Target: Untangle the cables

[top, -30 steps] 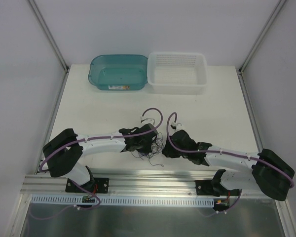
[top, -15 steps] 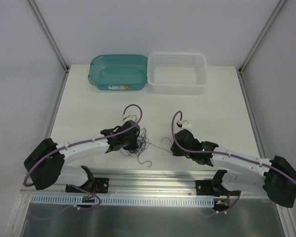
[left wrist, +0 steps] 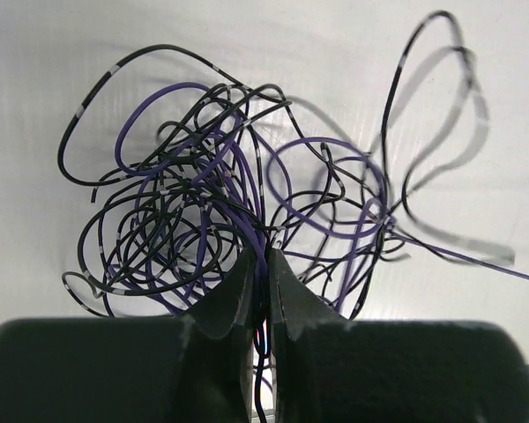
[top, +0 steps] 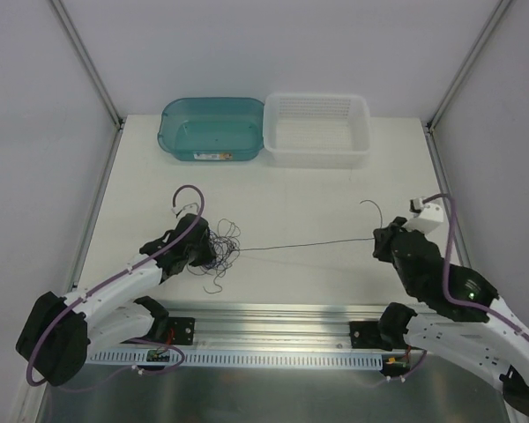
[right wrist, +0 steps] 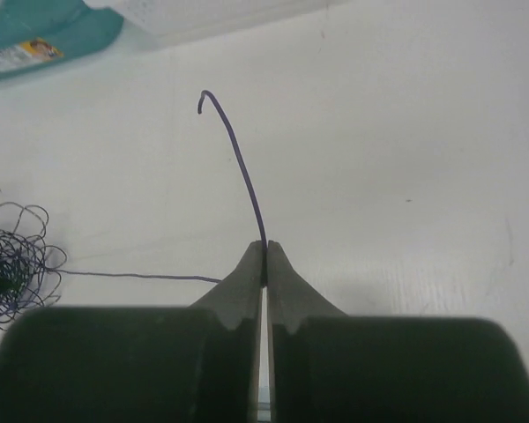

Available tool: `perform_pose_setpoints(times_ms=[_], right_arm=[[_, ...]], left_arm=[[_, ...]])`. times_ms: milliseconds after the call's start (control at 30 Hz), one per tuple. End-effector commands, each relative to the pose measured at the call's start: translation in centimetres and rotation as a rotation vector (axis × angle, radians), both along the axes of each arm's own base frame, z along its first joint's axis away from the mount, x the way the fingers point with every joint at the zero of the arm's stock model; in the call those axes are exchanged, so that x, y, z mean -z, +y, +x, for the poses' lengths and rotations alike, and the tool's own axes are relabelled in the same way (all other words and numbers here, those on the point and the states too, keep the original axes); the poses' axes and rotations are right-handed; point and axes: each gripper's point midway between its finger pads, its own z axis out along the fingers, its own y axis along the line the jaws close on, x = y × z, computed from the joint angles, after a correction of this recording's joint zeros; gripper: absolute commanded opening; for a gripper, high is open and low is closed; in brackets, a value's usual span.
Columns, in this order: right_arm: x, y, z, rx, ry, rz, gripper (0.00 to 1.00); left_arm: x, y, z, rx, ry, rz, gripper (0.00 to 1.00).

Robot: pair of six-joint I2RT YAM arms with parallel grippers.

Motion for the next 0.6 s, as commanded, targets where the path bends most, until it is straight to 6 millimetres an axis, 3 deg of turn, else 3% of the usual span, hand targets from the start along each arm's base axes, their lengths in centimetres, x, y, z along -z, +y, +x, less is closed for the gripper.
perform_pose_setpoints(times_ms=[0,233,567], right_arm=[[-3.4,-4.9,-0.7,0.096,-0.079,-0.118,0.01],[-11.9,-8.5,-2.2,0.119,-0.245,-0.036,0.01],[-18.3,-13.3,-4.5,0.154,-0.375,-0.042,0.01]], left_arm=[[0.4,0.8,-0.3,-0.008,0.022,0.017,0.0],[0.7,2.7,0.6,-0.074,0.043,0.073,0.0],[-0.2,6.7,4.0,-0.202,0.053,0.13,0.0]])
